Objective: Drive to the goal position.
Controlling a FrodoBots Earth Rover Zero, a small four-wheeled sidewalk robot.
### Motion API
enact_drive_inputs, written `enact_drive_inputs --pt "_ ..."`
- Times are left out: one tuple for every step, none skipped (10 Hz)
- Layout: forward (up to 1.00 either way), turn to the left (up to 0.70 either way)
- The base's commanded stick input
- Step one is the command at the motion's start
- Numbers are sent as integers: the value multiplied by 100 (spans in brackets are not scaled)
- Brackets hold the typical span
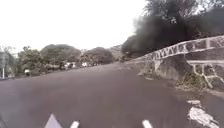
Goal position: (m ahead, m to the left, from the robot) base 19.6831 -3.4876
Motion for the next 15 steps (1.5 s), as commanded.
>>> enact_drive_inputs --pt "50 0" --pt "50 0" --pt "50 0" --pt "50 0" --pt "50 0" --pt "50 0" --pt "50 0" --pt "50 0" --pt "50 0" --pt "50 0" --pt "50 0" --pt "50 0" --pt "50 0" --pt "50 0" --pt "50 -18"
